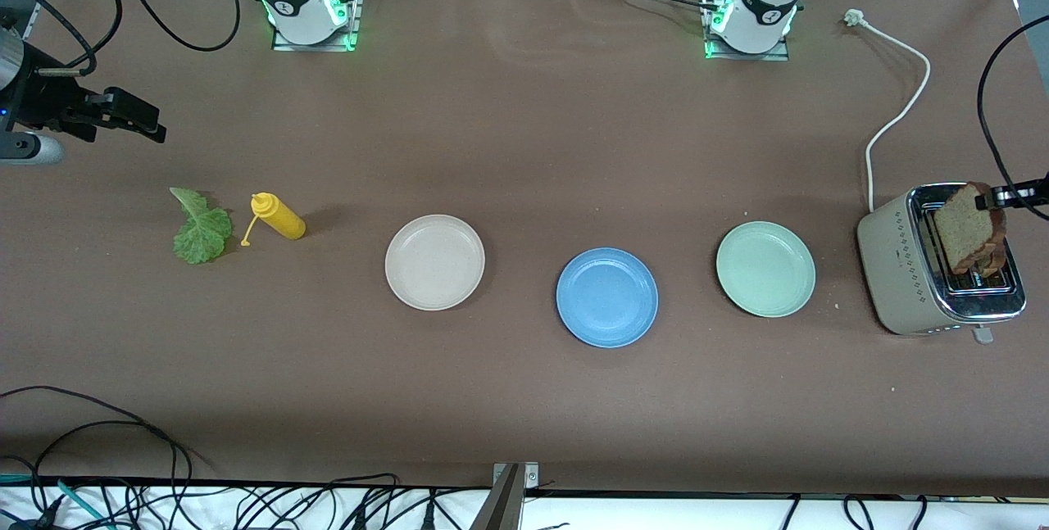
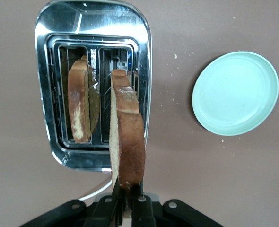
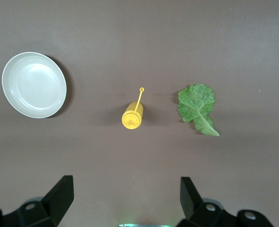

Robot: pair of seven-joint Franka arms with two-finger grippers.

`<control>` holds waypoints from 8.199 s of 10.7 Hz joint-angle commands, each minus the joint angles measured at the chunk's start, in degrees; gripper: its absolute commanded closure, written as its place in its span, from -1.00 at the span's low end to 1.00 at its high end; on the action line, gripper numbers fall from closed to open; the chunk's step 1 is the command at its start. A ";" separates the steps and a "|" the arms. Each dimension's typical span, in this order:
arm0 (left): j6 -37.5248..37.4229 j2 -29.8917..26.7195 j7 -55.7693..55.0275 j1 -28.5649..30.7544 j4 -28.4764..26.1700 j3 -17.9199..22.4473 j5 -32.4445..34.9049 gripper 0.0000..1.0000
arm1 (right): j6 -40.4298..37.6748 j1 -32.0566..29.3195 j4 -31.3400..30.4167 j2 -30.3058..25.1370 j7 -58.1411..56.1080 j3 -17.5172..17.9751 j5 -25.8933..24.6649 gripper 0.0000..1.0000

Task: Make sandwich in blue plate with both arms
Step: 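Lift the bread slice up out of the toaster with the left gripper, then carry the bread slice over the blue plate with the left gripper, then lower the bread slice onto the blue plate with the left gripper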

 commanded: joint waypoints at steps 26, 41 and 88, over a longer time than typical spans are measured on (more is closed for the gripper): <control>18.28 -4.31 -25.91 -23.16 -17.46 -6.74 -43.51 1.00 | 0.04 -0.47 -0.67 -0.44 -0.90 -0.89 0.74 -1.00; 38.61 16.18 -15.81 -34.60 -6.21 -6.83 -44.85 1.00 | -4.71 -0.03 -1.73 1.83 -0.81 -0.45 0.83 -1.00; 32.46 19.53 -12.29 -28.28 -2.77 -10.08 -44.23 1.00 | -1.98 1.20 -1.73 4.65 -0.72 -0.37 3.38 -1.00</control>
